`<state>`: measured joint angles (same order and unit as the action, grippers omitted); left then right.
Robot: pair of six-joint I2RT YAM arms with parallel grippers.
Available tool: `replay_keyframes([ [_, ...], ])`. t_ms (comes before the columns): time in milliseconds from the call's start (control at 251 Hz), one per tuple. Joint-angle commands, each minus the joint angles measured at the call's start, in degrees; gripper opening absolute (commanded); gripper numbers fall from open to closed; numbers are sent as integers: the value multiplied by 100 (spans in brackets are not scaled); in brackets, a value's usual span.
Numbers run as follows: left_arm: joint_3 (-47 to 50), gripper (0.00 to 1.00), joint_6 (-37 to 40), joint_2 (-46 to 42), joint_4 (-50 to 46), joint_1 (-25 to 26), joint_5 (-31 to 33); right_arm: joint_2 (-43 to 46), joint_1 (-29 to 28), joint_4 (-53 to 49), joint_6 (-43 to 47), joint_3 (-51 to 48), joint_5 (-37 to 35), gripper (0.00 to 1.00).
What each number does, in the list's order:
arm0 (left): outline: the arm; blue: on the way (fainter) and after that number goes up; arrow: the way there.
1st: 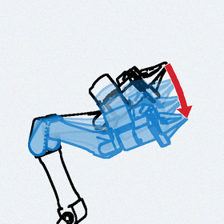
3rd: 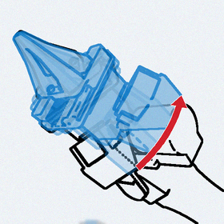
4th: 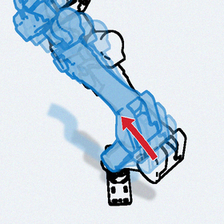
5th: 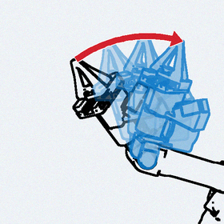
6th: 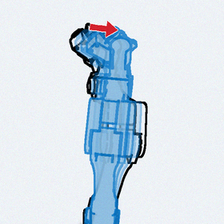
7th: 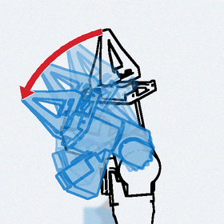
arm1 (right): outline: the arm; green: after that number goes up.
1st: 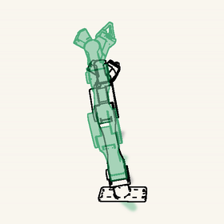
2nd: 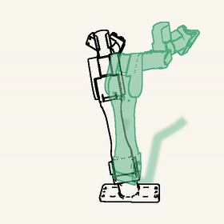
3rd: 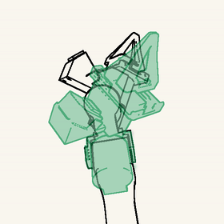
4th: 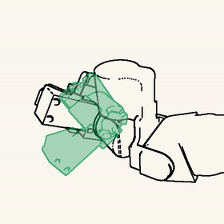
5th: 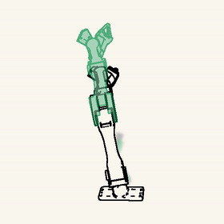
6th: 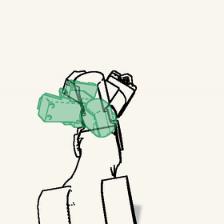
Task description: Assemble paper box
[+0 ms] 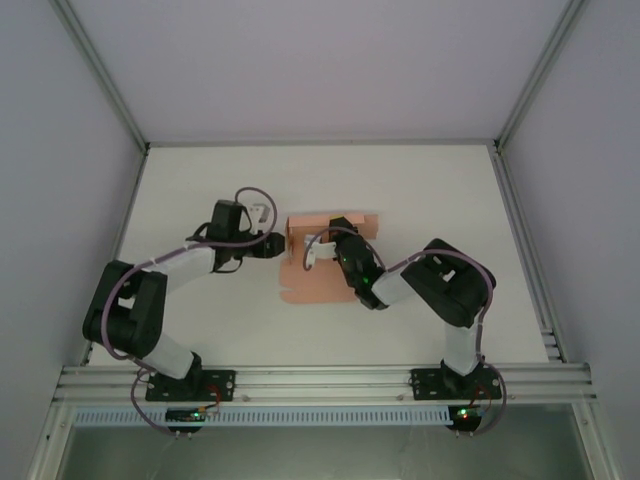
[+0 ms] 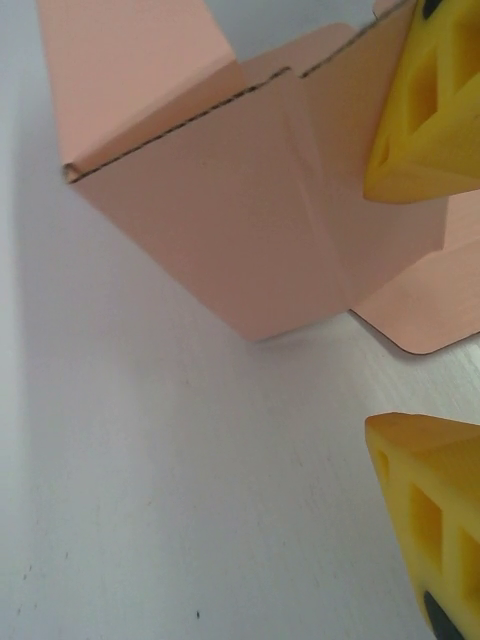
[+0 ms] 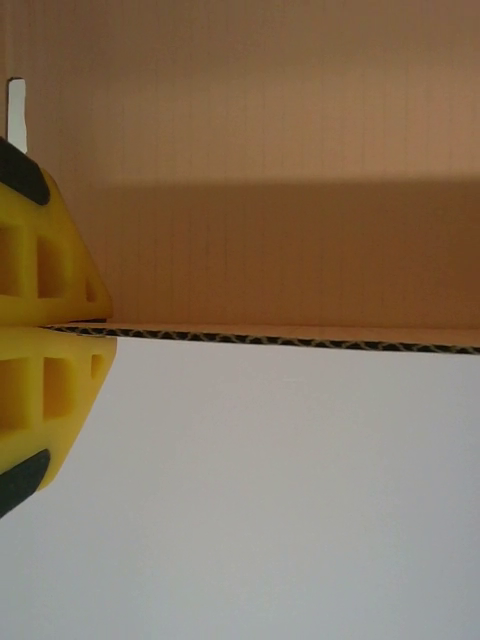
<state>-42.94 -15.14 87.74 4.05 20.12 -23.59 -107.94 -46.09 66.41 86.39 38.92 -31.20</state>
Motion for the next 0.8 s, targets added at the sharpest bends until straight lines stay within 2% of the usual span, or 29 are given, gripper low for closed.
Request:
replay_keyframes([
  [0, 287, 58, 356, -127, 959, 185, 421, 183, -110, -66, -76, -103, -167, 0],
  [160, 575, 58, 672, -17, 1756, 520, 612, 352, -165, -453, -276, -122, -205, 0],
  [443, 760, 56, 893, 238, 2496, 649, 713, 440, -247, -1282, -561, -119, -91, 0],
  [627, 890, 55, 1093, 415, 2835, 811, 754, 373, -343, -1002, -555, -310, -155, 0],
  [730, 889, 55, 1157, 471, 2840, 934, 1024, 444, -465, -1032, -535, -356, -309, 0],
  [794, 893, 51, 1162, 512, 2938, 1026, 1339, 499, -577, -1097, -547, -376, -409, 0],
])
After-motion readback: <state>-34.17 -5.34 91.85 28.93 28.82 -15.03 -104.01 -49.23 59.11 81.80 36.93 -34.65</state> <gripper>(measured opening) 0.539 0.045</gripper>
